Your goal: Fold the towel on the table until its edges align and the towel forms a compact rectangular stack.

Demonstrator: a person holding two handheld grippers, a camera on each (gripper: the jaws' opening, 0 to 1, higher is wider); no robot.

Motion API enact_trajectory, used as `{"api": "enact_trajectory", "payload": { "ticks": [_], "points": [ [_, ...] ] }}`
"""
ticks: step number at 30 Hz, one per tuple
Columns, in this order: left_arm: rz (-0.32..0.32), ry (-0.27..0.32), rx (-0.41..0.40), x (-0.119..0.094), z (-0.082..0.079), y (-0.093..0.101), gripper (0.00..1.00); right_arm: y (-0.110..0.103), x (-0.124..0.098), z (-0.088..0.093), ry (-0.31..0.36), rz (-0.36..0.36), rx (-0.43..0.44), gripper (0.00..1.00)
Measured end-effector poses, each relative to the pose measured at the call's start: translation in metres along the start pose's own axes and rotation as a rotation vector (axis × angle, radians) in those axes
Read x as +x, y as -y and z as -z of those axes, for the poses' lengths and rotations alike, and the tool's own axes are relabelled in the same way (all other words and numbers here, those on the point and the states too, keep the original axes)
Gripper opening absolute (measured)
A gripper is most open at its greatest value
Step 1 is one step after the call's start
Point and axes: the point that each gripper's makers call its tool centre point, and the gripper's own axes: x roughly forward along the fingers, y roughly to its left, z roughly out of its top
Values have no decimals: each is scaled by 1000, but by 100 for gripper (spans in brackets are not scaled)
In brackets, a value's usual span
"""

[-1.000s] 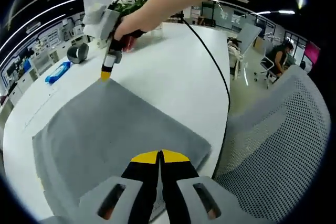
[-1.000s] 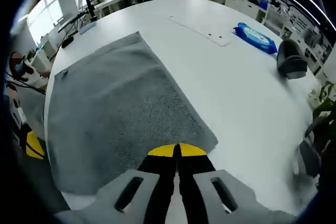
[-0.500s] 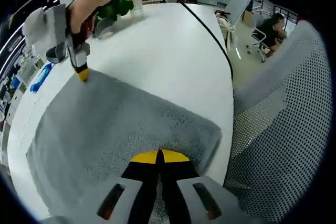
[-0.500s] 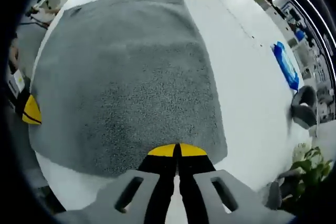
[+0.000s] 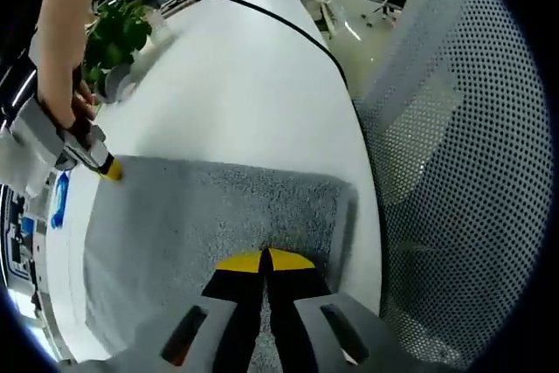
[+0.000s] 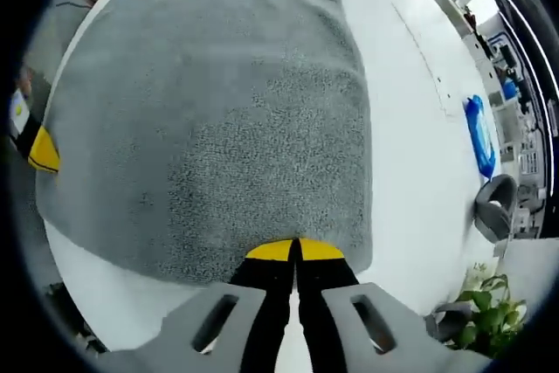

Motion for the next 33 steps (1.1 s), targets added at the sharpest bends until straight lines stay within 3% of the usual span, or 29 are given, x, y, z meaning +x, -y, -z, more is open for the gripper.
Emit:
{"api": "enact_trajectory", "payload": {
  "ticks": [6,11,14,17,28,33],
  "points": [
    [-35,-64,46,-6,11,5,0,-3,0,4,-55,-4,13,0],
    [-91,-133,168,-10,20,7,0,-10,-4,11,-63,-22,93,0],
    [-107,-159,187,-13,27,11,0,-18,-6,18,-68,-39,125,0],
    [-107,-168,186,-16,33,9,0,-24,-9,23,-48,-32,161,0],
    [-108,-192,33,-23,50,7,0,-42,-16,32,-36,-17,220,0],
    [-110,-209,26,-25,57,7,0,-51,-18,35,-33,-22,228,0]
  ]
}}
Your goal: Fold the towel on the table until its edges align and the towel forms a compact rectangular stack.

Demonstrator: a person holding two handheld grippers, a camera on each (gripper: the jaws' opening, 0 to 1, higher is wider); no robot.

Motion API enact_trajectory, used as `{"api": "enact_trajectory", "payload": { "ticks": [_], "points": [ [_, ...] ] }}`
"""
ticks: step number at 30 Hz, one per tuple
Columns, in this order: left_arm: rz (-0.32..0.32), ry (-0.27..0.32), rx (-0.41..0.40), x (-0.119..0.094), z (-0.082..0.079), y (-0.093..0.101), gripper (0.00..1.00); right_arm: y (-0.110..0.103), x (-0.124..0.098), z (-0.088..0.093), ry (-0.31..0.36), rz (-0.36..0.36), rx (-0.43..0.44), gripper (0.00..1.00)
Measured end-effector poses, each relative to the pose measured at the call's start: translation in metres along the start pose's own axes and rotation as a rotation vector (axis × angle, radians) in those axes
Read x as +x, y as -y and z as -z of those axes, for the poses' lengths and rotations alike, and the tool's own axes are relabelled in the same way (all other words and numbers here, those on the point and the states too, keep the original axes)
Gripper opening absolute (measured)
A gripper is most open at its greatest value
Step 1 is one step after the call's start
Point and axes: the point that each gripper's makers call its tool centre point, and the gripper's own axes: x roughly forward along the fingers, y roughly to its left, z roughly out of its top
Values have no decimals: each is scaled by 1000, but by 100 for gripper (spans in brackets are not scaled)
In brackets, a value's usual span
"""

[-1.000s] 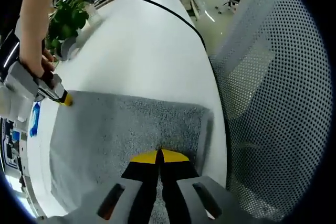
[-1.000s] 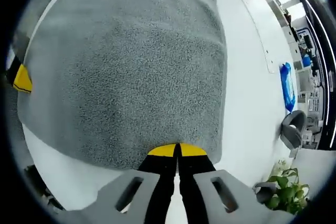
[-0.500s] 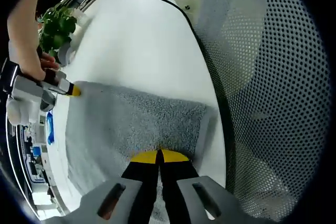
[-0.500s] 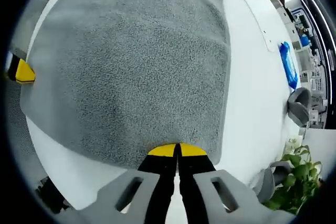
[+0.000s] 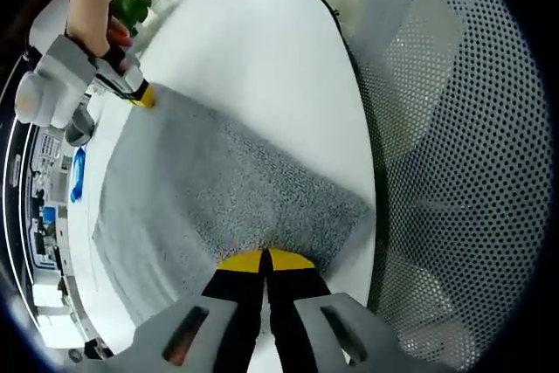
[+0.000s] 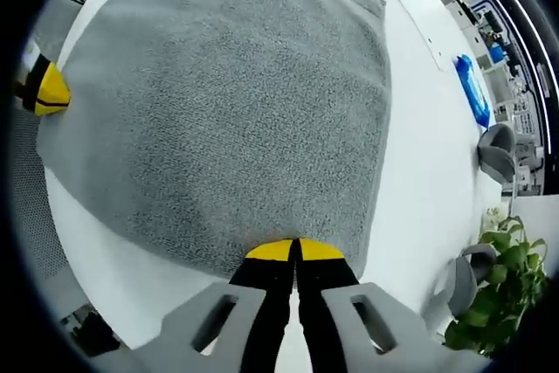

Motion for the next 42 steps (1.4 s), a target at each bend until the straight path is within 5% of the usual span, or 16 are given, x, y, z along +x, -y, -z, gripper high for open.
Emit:
{"api": "enact_trajectory", "payload": {
  "ticks": [16,42],
  "points": [
    [-46,-56,-4,-4,17,0,0,-22,-8,11,53,7,77,0],
    [-40,-53,-162,-8,58,-13,0,-60,-21,15,200,-35,282,0]
  ]
}}
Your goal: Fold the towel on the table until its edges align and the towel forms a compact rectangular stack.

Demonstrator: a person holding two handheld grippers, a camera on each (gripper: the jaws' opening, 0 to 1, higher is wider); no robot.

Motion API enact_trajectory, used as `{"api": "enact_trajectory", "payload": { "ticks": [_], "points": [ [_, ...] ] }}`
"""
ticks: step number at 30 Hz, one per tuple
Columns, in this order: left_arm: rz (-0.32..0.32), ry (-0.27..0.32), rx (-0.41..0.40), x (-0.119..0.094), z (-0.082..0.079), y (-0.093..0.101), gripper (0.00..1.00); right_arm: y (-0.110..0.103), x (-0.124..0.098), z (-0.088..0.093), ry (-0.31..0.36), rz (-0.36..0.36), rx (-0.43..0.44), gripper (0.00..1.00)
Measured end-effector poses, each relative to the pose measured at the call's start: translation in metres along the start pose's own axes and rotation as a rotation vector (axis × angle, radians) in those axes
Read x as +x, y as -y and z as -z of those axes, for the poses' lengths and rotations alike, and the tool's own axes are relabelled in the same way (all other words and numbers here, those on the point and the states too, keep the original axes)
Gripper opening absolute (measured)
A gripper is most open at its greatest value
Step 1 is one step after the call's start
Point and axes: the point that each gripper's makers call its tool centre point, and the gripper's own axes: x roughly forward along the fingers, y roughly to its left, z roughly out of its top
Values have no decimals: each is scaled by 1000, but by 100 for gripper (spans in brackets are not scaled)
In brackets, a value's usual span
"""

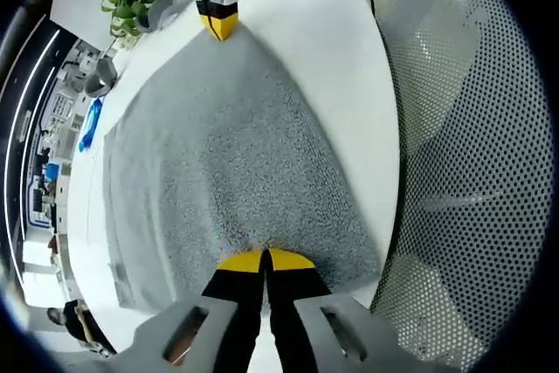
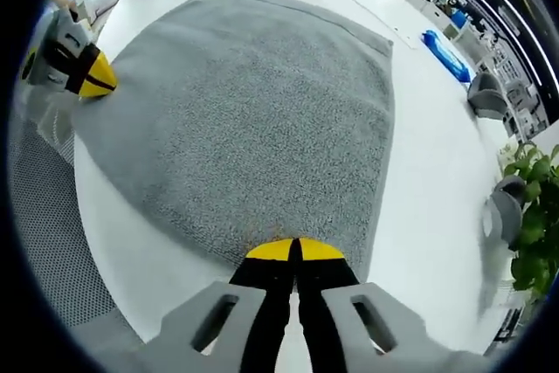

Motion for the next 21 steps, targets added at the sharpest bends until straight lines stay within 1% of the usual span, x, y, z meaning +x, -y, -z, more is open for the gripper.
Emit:
{"api": "enact_trajectory", "payload": {
  "ticks": [4,6,10,12,15,18,21],
  "points": [
    [-11,0,-9,0,6,-2,0,-10,-2,0,4,4,-7,0],
    [-20,-2,15,-1,8,-3,0,-13,-2,1,8,20,-48,0],
    [-24,7,15,-1,12,-6,0,-19,-3,1,14,38,-76,0],
    [-24,5,6,-1,13,-7,0,-19,-4,1,19,37,-62,0],
    [-24,5,16,-1,15,-8,0,-21,-5,1,32,41,-45,0],
    [-27,12,0,-1,17,-10,0,-24,-6,2,41,43,-47,0],
    [-28,7,-6,-1,20,-11,0,-28,-7,2,45,38,-44,0]
  ]
}}
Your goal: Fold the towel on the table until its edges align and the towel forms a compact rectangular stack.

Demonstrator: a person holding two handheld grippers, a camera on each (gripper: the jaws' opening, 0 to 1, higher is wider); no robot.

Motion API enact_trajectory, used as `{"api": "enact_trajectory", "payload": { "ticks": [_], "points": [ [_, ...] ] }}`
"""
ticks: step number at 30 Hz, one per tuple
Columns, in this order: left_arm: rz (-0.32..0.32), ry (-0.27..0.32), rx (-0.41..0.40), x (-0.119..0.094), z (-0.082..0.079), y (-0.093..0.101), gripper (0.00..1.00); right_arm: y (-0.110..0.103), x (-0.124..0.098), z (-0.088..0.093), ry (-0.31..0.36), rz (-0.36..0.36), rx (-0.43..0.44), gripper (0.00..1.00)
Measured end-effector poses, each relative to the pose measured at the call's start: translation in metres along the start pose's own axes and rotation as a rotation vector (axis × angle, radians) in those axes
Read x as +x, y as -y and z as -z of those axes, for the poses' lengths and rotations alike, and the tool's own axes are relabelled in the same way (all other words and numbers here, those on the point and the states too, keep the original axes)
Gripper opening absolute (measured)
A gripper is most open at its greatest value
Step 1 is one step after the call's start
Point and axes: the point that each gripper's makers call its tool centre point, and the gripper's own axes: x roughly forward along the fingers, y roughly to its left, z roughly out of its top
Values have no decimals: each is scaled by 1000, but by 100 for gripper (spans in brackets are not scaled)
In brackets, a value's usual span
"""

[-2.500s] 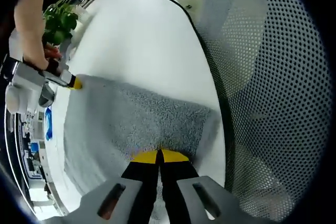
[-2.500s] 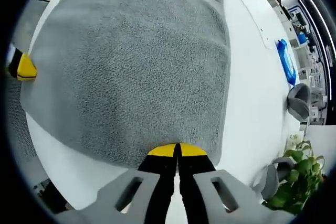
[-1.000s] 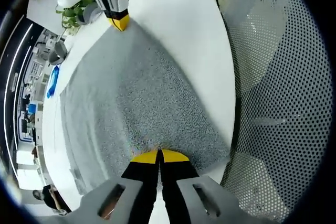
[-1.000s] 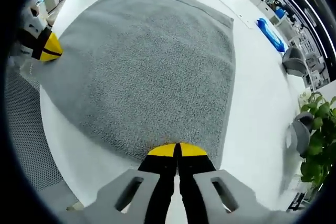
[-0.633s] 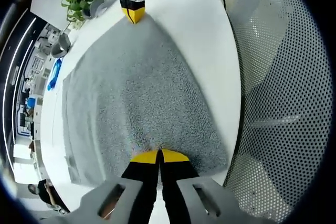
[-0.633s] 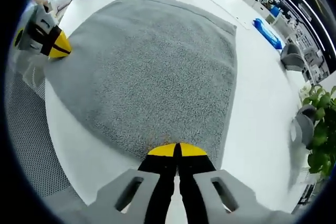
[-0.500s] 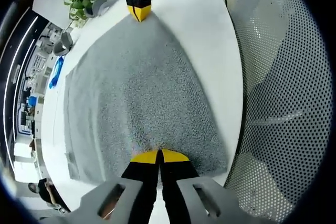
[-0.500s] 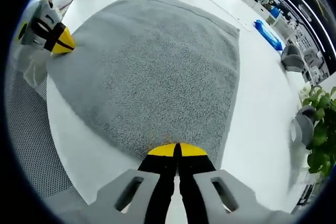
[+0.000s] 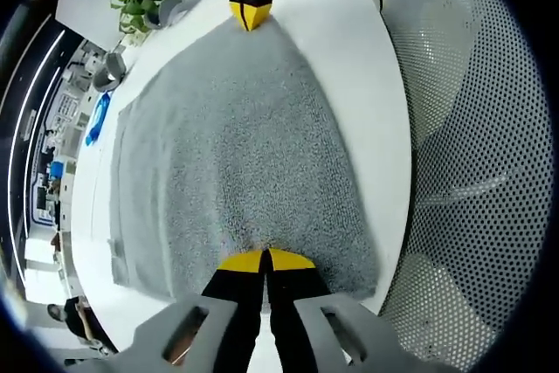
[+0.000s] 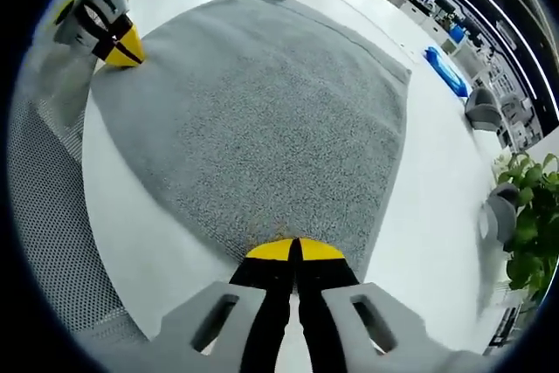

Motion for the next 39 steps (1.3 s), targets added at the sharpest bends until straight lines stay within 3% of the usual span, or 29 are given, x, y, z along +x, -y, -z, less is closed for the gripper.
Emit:
{"api": "enact_trajectory", "payload": {
  "ticks": [17,30,39],
  "points": [
    [4,21,-65,0,15,-11,1,-19,-6,-2,55,-13,66,0],
    [8,26,-63,1,25,-18,1,-33,-8,-3,81,-21,133,0],
    [-2,33,-61,1,32,-24,1,-49,-12,-4,105,-38,129,0]
  ]
}}
